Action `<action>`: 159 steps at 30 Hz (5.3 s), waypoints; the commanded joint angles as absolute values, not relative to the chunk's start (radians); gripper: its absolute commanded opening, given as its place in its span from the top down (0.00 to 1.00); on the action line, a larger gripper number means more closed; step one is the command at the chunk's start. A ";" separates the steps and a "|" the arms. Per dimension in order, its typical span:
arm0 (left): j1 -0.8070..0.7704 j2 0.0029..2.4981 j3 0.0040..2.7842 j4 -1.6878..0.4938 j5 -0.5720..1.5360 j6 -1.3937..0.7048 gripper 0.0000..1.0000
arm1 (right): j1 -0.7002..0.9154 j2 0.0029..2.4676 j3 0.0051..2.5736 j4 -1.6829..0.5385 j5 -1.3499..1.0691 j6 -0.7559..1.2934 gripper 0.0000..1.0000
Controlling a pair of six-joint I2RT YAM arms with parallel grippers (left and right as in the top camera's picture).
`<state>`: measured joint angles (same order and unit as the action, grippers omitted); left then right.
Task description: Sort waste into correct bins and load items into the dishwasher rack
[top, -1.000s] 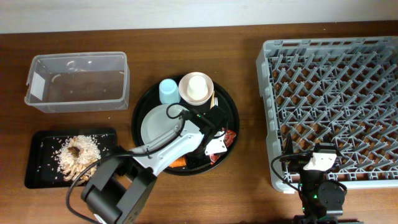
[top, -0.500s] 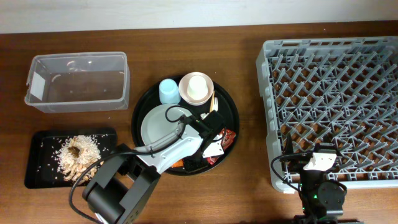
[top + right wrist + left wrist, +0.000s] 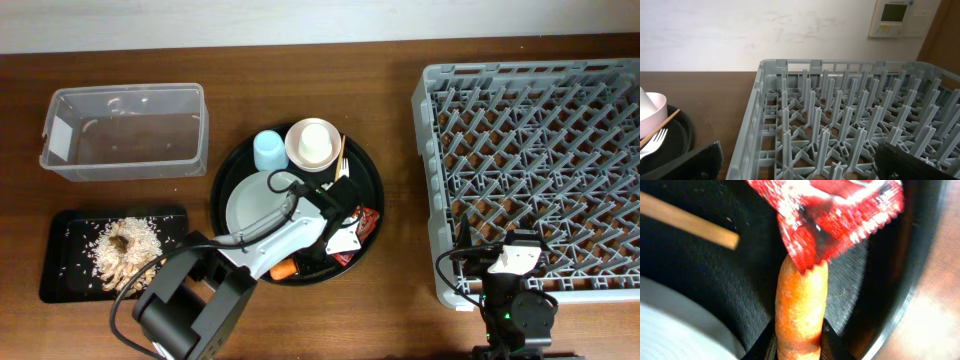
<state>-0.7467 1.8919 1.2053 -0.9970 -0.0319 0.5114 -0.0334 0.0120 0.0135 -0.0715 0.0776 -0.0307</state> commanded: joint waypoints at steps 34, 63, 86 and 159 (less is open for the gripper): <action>0.404 1.608 1.163 -1.025 0.038 -0.451 0.96 | -0.040 0.006 0.006 -0.075 0.078 -0.033 0.01; 0.532 1.361 1.115 -0.954 0.645 -0.417 0.01 | -0.040 0.006 0.006 -0.075 0.078 -0.033 0.01; -0.445 1.763 1.552 -0.909 0.186 -0.112 0.01 | -0.040 0.006 0.006 -0.075 0.078 -0.033 0.01; -0.665 1.865 1.307 -0.693 -0.023 -0.301 0.20 | -0.040 0.006 0.006 -0.075 0.078 -0.033 0.01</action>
<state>-0.6621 1.8248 1.3144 -0.7124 -0.0078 -0.2996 -0.0334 0.0120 0.0135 -0.0715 0.0776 -0.0307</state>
